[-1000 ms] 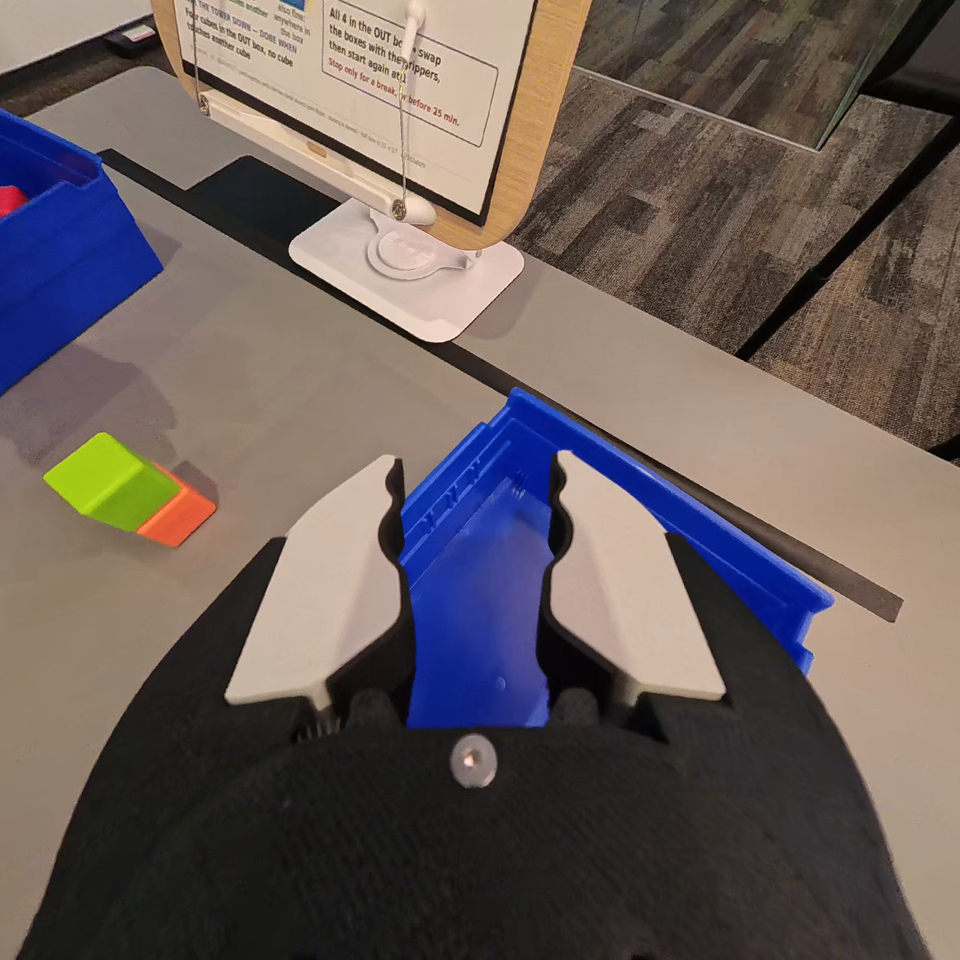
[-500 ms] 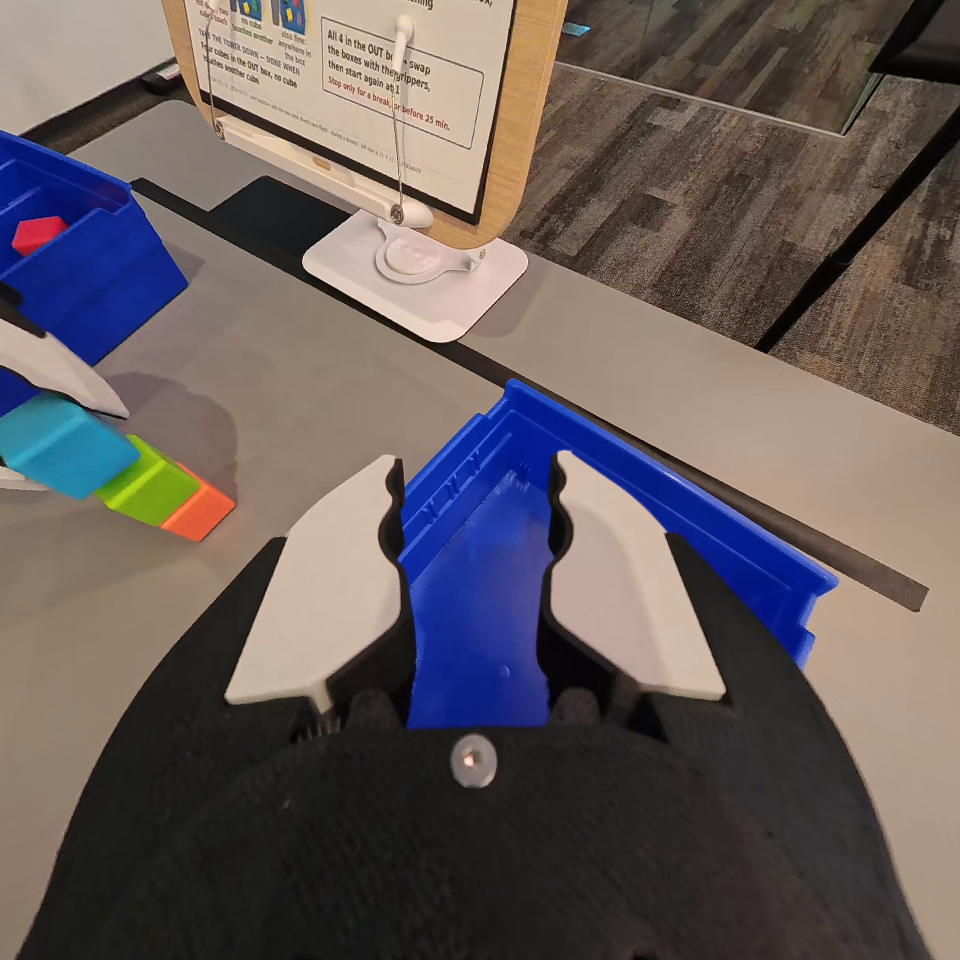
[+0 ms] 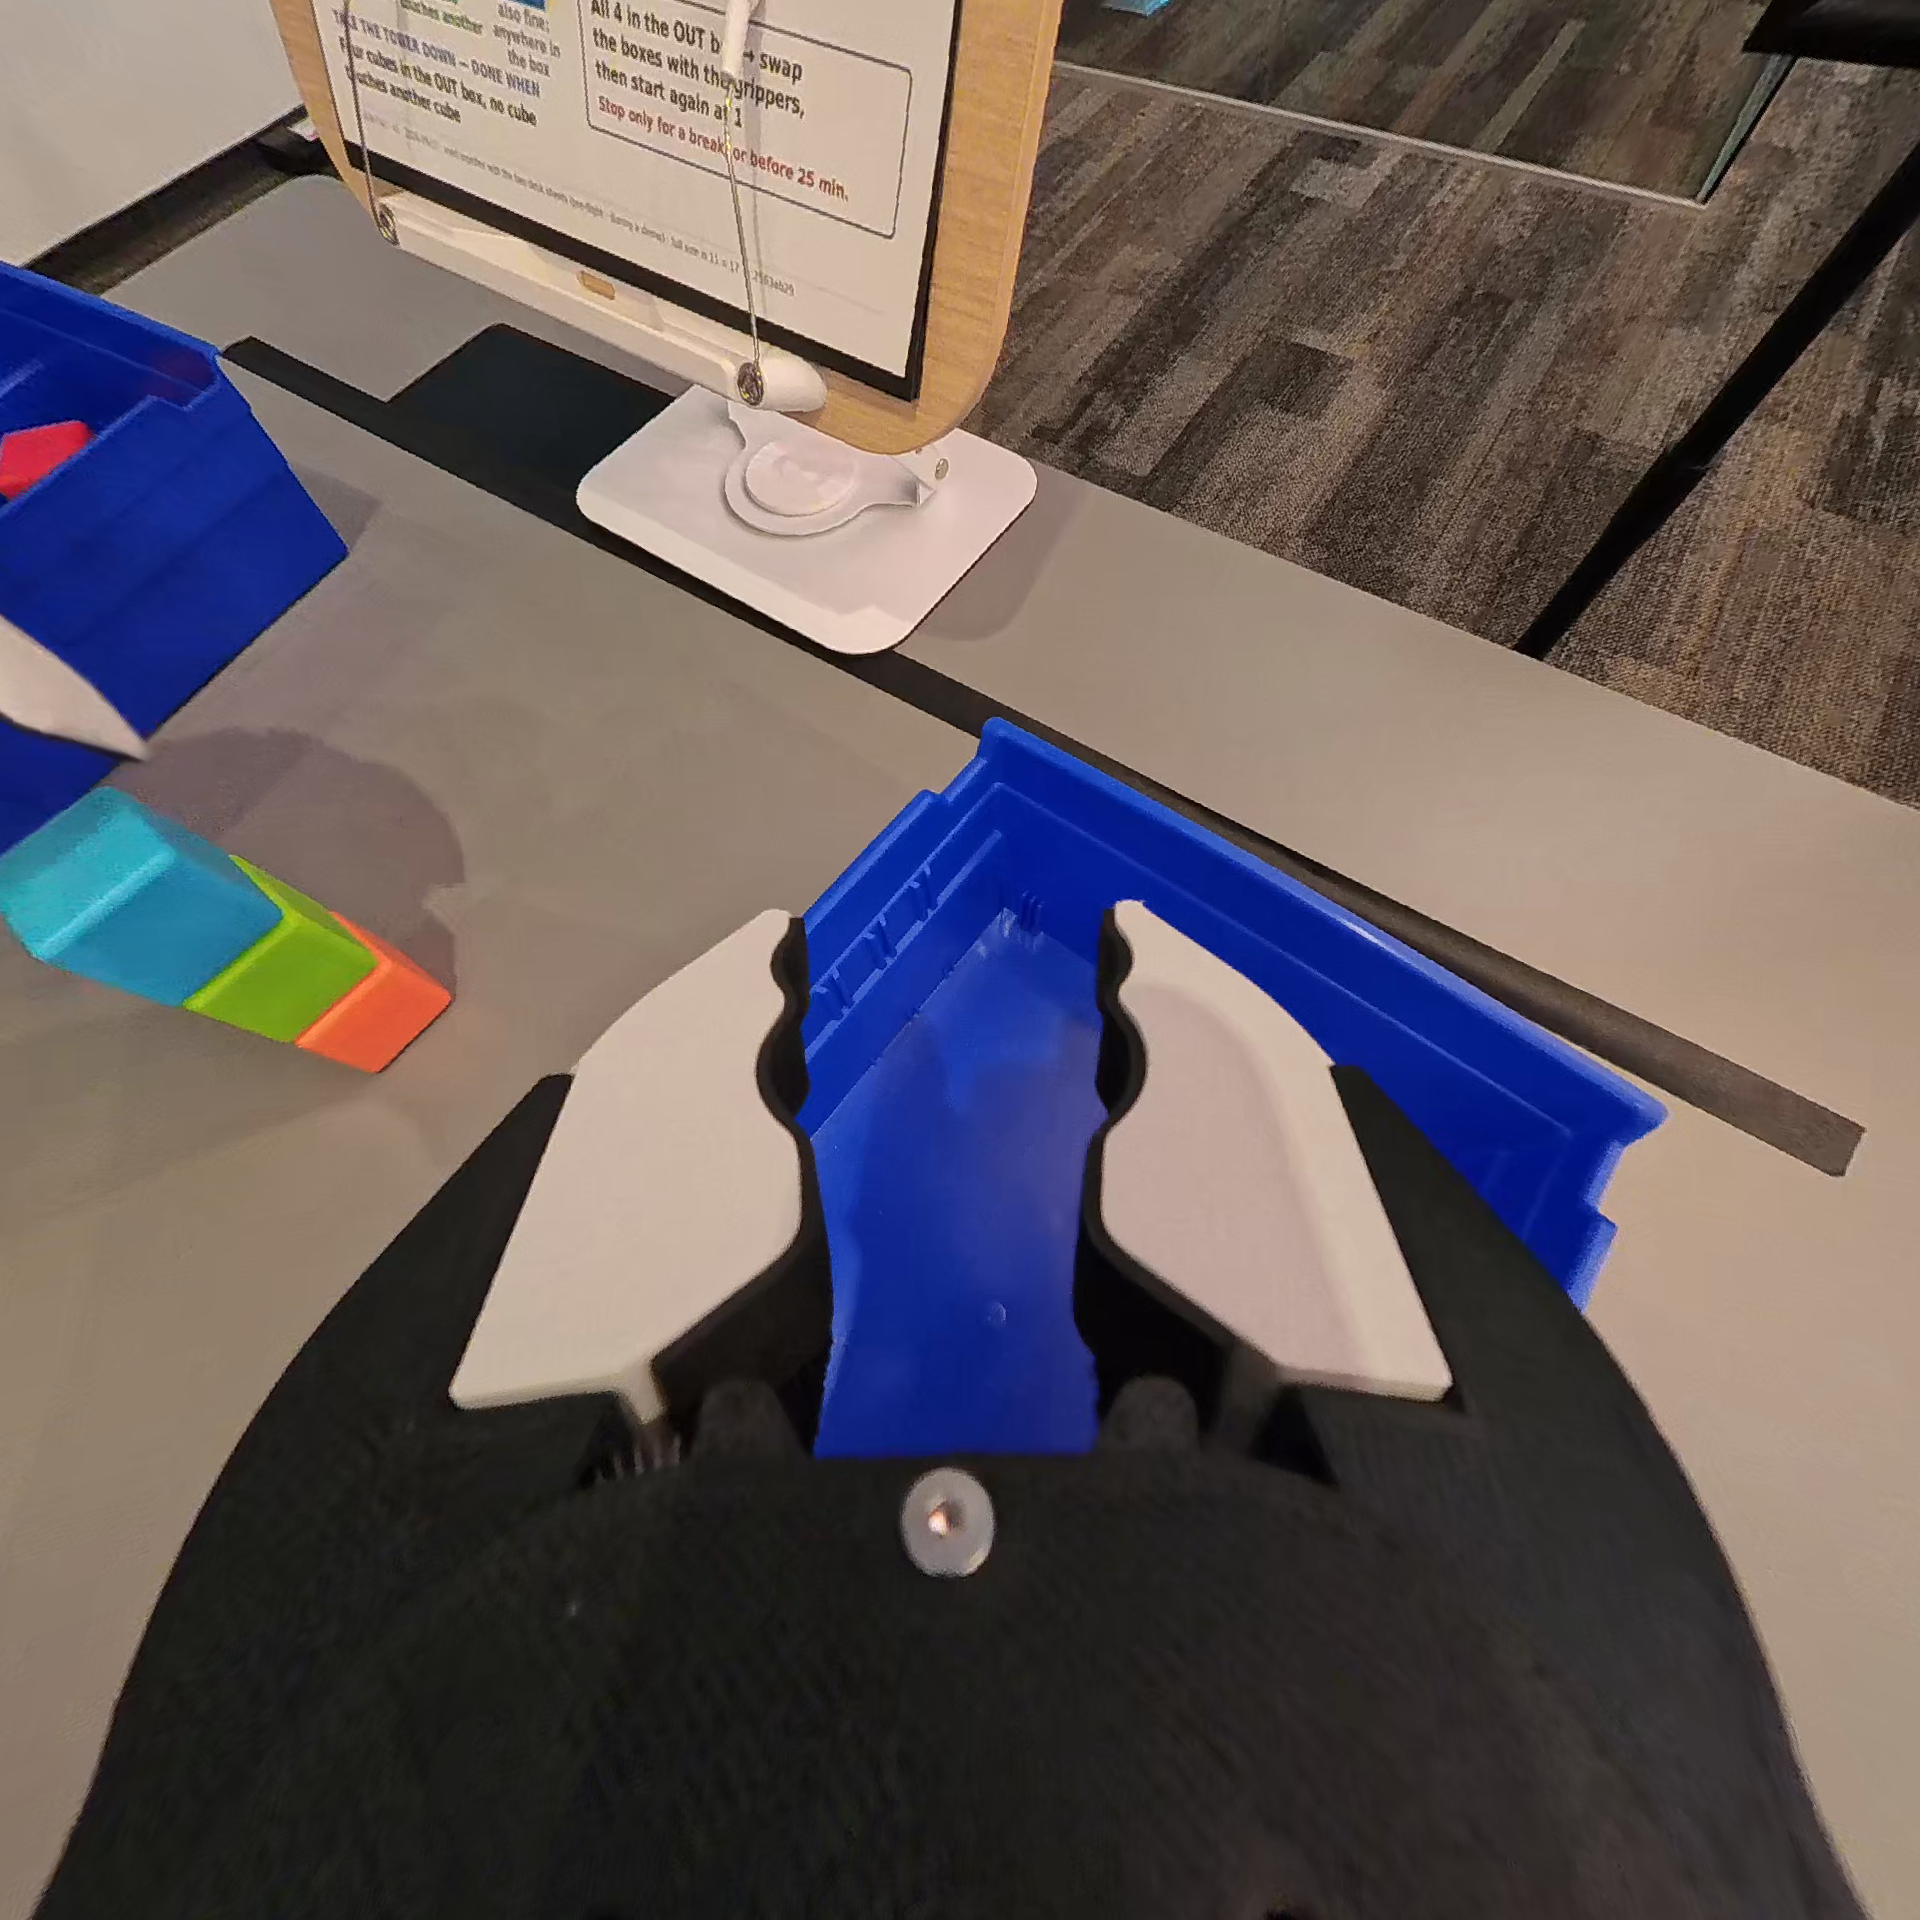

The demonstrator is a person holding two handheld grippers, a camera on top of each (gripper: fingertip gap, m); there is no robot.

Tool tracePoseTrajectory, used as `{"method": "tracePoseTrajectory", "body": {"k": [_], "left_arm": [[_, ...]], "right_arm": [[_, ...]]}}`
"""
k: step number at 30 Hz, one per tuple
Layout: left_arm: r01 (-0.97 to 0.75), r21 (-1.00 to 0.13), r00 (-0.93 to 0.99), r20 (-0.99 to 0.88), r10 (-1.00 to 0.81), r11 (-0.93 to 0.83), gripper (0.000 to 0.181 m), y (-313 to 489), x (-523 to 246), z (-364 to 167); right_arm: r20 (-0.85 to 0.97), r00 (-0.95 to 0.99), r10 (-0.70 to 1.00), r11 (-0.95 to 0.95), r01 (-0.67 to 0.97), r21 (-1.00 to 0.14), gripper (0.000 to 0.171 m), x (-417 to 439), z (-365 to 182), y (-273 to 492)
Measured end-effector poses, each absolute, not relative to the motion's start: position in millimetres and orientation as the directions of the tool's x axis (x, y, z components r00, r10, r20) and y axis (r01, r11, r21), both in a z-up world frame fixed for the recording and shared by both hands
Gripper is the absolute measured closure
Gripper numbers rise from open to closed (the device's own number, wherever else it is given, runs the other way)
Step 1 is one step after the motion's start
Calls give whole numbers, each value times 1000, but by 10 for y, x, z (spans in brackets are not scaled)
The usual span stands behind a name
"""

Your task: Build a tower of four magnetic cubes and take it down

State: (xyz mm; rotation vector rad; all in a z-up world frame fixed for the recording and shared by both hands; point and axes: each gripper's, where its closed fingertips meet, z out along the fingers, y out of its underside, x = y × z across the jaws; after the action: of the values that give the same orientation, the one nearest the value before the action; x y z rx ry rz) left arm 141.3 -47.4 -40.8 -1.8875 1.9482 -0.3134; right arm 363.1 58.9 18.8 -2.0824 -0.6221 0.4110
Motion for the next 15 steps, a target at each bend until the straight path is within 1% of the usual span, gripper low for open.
{"method": "tracePoseTrajectory", "body": {"k": [4, 6, 9, 10, 12, 14, 15], "left_arm": [[-837, -547, 108, -185, -977, 11, 123, -330, 1132, 123], [-825, -563, 214, -237, -948, -45, 126, -113, 747, 337], [-846, -490, 395, -308, -865, -212, 129, 284, -170, 343], [-840, -453, 463, -309, -831, -300, 130, 388, -508, 258], [-815, -365, 561, -301, -771, -450, 125, 491, -1120, 13], [-793, -273, 609, -347, -713, -545, 126, 549, -1629, -222], [-778, -251, 627, -354, -694, -576, 130, 558, -1798, -331]], "right_arm": [[-64, 818, 571, -472, 264, -841, 116, 3667, 198, 576], [-67, 821, 568, -472, 257, -844, 116, 3692, 208, 578], [-70, 823, 564, -472, 251, -845, 116, 3719, 218, 575], [-69, 824, 562, -472, 251, -845, 116, 3727, 218, 576], [-67, 826, 560, -472, 252, -845, 116, 3731, 217, 580], [-66, 825, 561, -472, 254, -844, 116, 3726, 207, 597], [-64, 826, 560, -474, 256, -843, 116, 3724, 195, 610]]}}
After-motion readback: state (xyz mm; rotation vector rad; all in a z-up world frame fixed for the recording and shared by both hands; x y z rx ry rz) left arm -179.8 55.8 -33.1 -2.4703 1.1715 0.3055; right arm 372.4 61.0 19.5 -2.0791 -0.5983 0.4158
